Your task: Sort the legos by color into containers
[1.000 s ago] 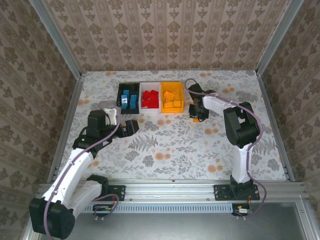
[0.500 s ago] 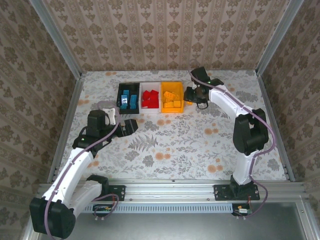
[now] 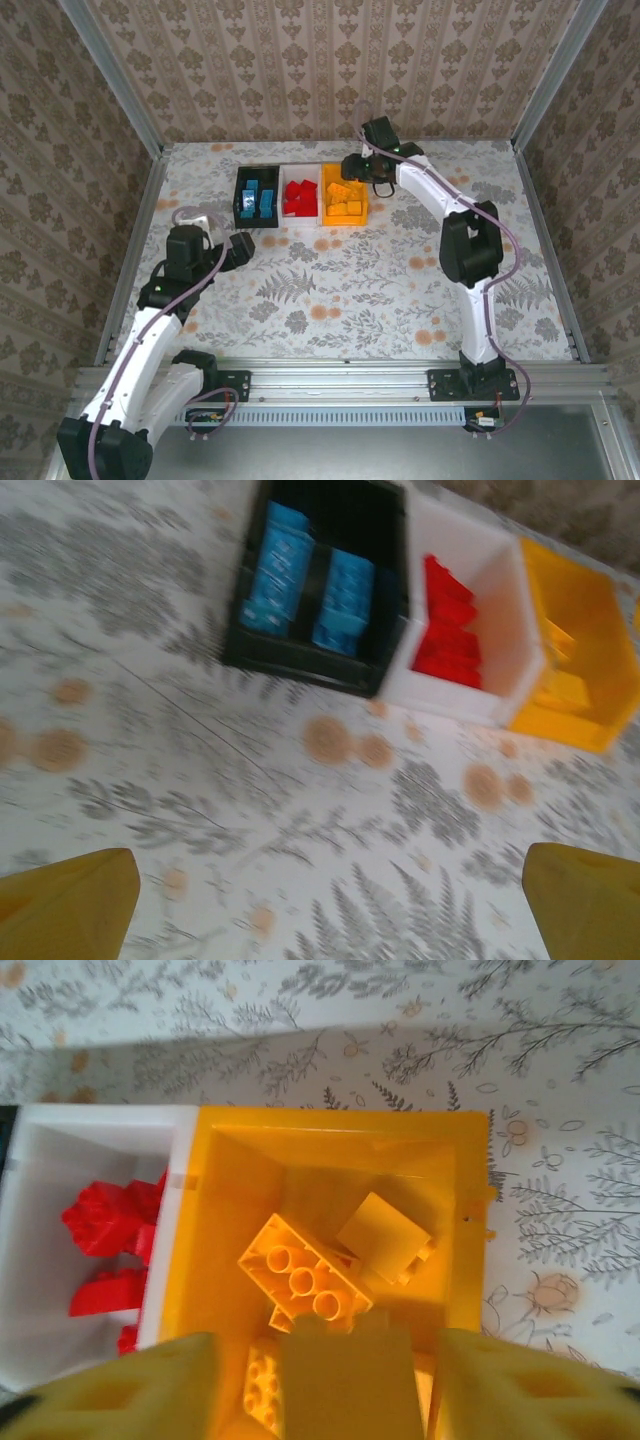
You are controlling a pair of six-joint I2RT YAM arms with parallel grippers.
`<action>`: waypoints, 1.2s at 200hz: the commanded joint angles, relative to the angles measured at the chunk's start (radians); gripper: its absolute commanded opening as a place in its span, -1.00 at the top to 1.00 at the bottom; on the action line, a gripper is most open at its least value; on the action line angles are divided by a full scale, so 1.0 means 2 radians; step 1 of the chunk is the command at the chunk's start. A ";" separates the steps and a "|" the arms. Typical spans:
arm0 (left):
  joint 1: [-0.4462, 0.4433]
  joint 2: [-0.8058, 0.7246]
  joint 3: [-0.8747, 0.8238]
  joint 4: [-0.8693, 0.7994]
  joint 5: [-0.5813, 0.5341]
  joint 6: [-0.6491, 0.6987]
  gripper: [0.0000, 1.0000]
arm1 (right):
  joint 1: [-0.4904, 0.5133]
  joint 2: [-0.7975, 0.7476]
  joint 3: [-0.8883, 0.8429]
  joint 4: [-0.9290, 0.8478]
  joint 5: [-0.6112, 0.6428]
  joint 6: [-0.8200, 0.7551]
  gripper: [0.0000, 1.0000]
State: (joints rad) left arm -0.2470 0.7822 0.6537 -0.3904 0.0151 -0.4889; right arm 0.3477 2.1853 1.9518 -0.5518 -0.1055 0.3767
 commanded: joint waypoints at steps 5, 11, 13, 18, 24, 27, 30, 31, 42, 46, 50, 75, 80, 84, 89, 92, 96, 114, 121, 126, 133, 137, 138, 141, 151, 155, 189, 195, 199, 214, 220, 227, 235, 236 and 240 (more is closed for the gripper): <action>0.006 -0.017 -0.024 0.063 -0.153 0.063 -1.00 | -0.003 -0.022 -0.010 0.039 -0.007 -0.015 -1.00; 0.008 -0.015 -0.028 0.084 -0.169 0.084 -1.00 | -0.007 -0.040 -0.034 0.055 -0.008 -0.015 -1.00; 0.009 -0.014 -0.029 0.091 -0.172 0.090 -1.00 | -0.009 -0.047 -0.041 0.061 -0.008 -0.015 -1.00; 0.012 -0.009 -0.032 0.111 -0.181 0.107 -0.99 | -0.013 -0.065 -0.062 0.072 -0.009 -0.016 -1.00; 0.017 -0.001 -0.036 0.132 -0.187 0.126 -0.99 | -0.019 -0.090 -0.089 0.085 -0.008 -0.016 -1.00; 0.020 0.004 -0.037 0.143 -0.187 0.134 -1.00 | -0.022 -0.103 -0.104 0.092 -0.008 -0.016 -1.00; 0.024 0.009 -0.038 0.153 -0.187 0.144 -1.00 | -0.027 -0.118 -0.120 0.100 -0.008 -0.017 -1.00; 0.025 0.012 -0.038 0.156 -0.187 0.147 -1.00 | -0.029 -0.122 -0.125 0.102 -0.009 -0.018 -1.00; 0.042 0.037 -0.037 0.179 -0.181 0.175 -1.00 | -0.045 -0.177 -0.188 0.128 -0.005 -0.021 -1.00; 0.050 0.046 -0.035 0.185 -0.176 0.182 -1.00 | -0.053 -0.198 -0.211 0.136 -0.004 -0.020 -1.00; 0.058 0.056 -0.034 0.190 -0.168 0.188 -0.99 | -0.061 -0.218 -0.235 0.145 -0.004 -0.021 -1.00; 0.099 0.118 -0.045 0.253 -0.129 0.215 -1.00 | -0.117 -0.333 -0.404 0.219 -0.001 -0.054 -1.00; 0.104 0.130 -0.052 0.275 -0.122 0.220 -1.00 | -0.126 -0.353 -0.438 0.231 0.014 -0.059 -1.00; 0.107 0.140 -0.057 0.291 -0.117 0.224 -1.00 | -0.132 -0.366 -0.462 0.236 0.027 -0.066 -1.00; 0.111 0.155 -0.064 0.313 -0.112 0.229 -1.00 | -0.139 -0.381 -0.491 0.251 0.030 -0.078 -1.00; 0.112 0.163 -0.068 0.325 -0.112 0.231 -1.00 | -0.143 -0.389 -0.509 0.261 0.029 -0.087 -1.00; 0.115 0.175 -0.074 0.345 -0.109 0.230 -1.00 | -0.148 -0.401 -0.533 0.274 0.031 -0.096 -1.00; 0.123 0.227 -0.095 0.433 -0.080 0.228 -1.00 | -0.163 -0.439 -0.617 0.329 0.048 -0.116 -1.00; 0.123 0.250 -0.100 0.463 -0.066 0.227 -1.00 | -0.171 -0.447 -0.633 0.339 0.052 -0.118 -1.00; 0.122 0.265 -0.103 0.480 -0.053 0.234 -0.99 | -0.175 -0.451 -0.644 0.346 0.056 -0.124 -1.00; 0.116 0.287 -0.103 0.496 -0.049 0.242 -1.00 | -0.182 -0.452 -0.657 0.362 0.064 -0.131 -1.00; 0.113 0.299 -0.105 0.511 -0.051 0.248 -1.00 | -0.186 -0.451 -0.664 0.376 0.065 -0.135 -1.00; 0.112 0.302 -0.106 0.517 -0.052 0.250 -1.00 | -0.187 -0.450 -0.666 0.379 0.065 -0.137 -1.00; 0.111 0.309 -0.103 0.523 -0.054 0.256 -0.99 | -0.190 -0.447 -0.672 0.392 0.065 -0.140 -1.00; 0.104 0.317 -0.095 0.517 -0.052 0.270 -1.00 | -0.201 -0.432 -0.683 0.426 0.057 -0.146 -1.00; 0.101 0.325 -0.101 0.540 -0.055 0.274 -0.99 | -0.204 -0.427 -0.685 0.436 0.054 -0.146 -0.99; 0.104 0.376 -0.128 0.628 -0.053 0.271 -1.00 | -0.209 -0.376 -0.717 0.567 0.018 -0.141 -0.98; 0.105 0.378 -0.130 0.635 -0.061 0.268 -1.00 | -0.209 -0.370 -0.717 0.575 0.011 -0.143 -0.97; 0.104 0.380 -0.131 0.642 -0.066 0.267 -0.99 | -0.209 -0.367 -0.718 0.576 0.007 -0.145 -0.97; 0.108 0.378 -0.131 0.636 -0.069 0.259 -1.00 | -0.208 -0.356 -0.732 0.609 0.001 -0.148 -0.97; 0.108 0.379 -0.131 0.639 -0.070 0.260 -1.00 | -0.208 -0.352 -0.739 0.628 -0.006 -0.149 -0.97; 0.108 0.378 -0.131 0.638 -0.069 0.260 -1.00 | -0.205 -0.352 -0.744 0.635 -0.010 -0.157 -0.96; 0.108 0.379 -0.131 0.638 -0.070 0.260 -0.99 | -0.193 -0.346 -0.758 0.667 -0.001 -0.170 -0.96; 0.107 0.379 -0.131 0.638 -0.070 0.260 -1.00 | -0.191 -0.345 -0.761 0.670 0.000 -0.171 -0.96; 0.108 0.379 -0.131 0.639 -0.070 0.261 -0.99 | -0.187 -0.339 -0.767 0.683 0.004 -0.177 -0.96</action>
State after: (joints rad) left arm -0.0376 1.5414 0.3935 0.8158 -0.1127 0.0242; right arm -0.0628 1.4723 0.4782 0.6041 -0.0769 0.0875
